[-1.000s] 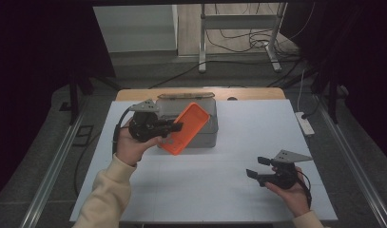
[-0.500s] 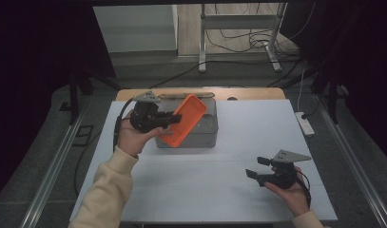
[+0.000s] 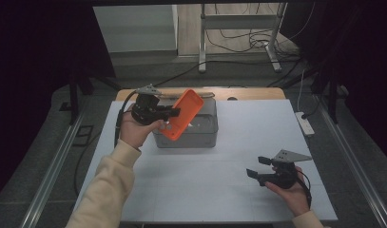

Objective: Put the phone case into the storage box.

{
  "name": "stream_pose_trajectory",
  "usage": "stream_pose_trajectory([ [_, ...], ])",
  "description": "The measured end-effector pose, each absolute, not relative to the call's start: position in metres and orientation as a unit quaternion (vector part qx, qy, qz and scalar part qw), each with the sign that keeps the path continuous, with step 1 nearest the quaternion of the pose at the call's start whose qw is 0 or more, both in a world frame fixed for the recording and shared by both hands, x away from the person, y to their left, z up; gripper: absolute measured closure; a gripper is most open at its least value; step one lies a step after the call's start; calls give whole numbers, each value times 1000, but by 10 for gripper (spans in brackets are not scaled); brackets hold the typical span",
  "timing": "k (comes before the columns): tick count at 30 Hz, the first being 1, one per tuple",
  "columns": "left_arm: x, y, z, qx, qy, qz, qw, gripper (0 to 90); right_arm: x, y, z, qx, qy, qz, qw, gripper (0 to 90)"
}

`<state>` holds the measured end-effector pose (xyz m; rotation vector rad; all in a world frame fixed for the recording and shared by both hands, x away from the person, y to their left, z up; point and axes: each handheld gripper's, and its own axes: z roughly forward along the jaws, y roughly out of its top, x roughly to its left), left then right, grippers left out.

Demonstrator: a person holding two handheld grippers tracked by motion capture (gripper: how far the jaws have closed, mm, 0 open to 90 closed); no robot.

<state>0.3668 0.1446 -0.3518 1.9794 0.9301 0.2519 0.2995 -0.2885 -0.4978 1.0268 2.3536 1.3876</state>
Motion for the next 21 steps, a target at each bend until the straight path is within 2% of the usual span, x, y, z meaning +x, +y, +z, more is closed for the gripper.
stream_pose_trajectory([
  [21, 386, 147, -347, 794, 406, 123, 436, 794, 299, -286, -499, 348, 805, 468, 114, 209],
])
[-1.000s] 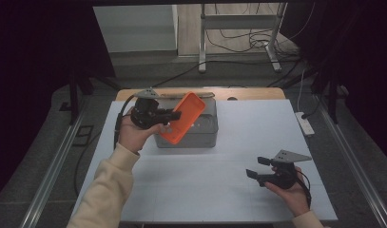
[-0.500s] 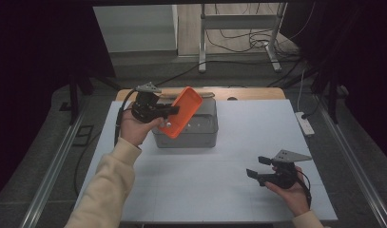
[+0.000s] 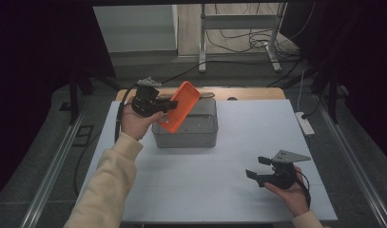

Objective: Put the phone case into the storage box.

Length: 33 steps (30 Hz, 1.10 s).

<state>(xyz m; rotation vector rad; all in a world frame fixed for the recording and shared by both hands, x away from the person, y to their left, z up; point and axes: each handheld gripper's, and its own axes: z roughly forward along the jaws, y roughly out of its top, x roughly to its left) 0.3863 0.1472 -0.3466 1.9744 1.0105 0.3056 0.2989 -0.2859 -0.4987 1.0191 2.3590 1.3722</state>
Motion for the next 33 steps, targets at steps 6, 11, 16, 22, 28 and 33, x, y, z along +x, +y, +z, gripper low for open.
stream_pose_trajectory([
  [6, 392, 149, -349, 792, 418, 126, 427, 794, 299, -286, -499, 347, 805, 468, 115, 207],
  [11, 397, 150, -352, 790, 425, 133, 422, 794, 299, -286, -499, 345, 805, 468, 116, 206],
  [16, 400, 151, -352, 787, 432, 134, 420, 794, 299, -287, -499, 345, 805, 468, 115, 204],
  [22, 404, 151, -353, 787, 438, 136, 413, 794, 299, -286, -499, 344, 805, 469, 117, 204],
  [28, 410, 153, -354, 782, 452, 139, 407, 794, 299, -286, -499, 345, 805, 467, 116, 203],
  [33, 416, 154, -357, 780, 462, 144, 398, 794, 299, -286, -499, 345, 806, 467, 116, 202],
])
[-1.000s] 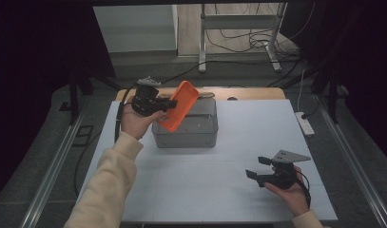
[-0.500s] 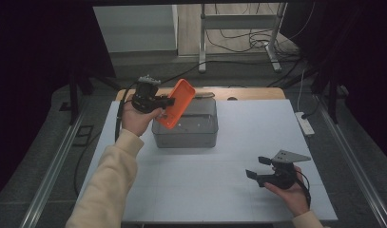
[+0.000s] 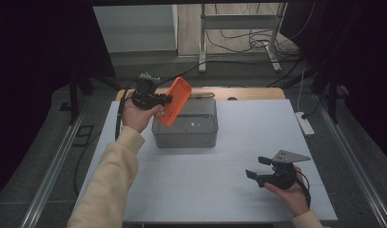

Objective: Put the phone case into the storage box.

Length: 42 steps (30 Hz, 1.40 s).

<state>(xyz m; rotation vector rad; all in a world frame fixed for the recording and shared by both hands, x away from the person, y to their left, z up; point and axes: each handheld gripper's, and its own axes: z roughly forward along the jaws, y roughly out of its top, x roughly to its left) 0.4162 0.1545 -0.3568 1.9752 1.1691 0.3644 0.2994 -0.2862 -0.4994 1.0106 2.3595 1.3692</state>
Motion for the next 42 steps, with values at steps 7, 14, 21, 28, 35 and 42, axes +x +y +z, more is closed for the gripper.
stream_pose_trajectory([
  [7, 423, 153, -362, 774, 481, 153, 383, 794, 299, -287, -500, 346, 805, 468, 115, 202],
  [14, 427, 152, -365, 772, 489, 154, 376, 794, 299, -286, -500, 344, 807, 466, 116, 202],
  [21, 431, 153, -368, 769, 496, 152, 373, 794, 299, -286, -500, 344, 806, 467, 116, 202],
  [28, 434, 154, -370, 765, 504, 154, 369, 794, 300, -286, -500, 344, 807, 466, 116, 202],
  [35, 437, 153, -373, 760, 516, 158, 363, 794, 299, -286, -500, 344, 806, 467, 117, 202],
  [42, 441, 153, -377, 759, 521, 160, 355, 793, 300, -286, -500, 344, 807, 466, 116, 202],
])
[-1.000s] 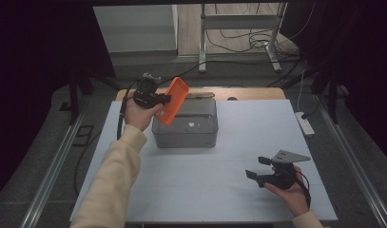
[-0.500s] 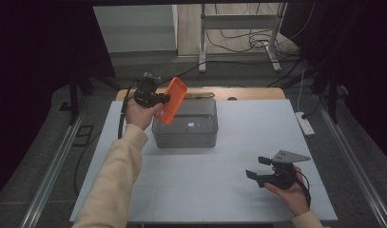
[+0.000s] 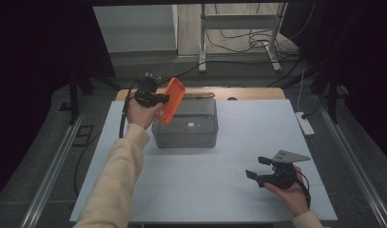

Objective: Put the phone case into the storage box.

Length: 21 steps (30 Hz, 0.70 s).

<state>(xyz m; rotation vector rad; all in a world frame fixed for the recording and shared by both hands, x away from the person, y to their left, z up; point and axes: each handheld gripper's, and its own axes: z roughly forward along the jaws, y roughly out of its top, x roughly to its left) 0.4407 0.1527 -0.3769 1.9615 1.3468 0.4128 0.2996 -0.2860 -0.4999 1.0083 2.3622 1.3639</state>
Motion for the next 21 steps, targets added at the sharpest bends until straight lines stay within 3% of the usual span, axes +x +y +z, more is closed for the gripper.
stream_pose_trajectory([
  [21, 444, 158, -387, 743, 555, 166, 334, 793, 299, -285, -500, 343, 810, 461, 119, 202],
])
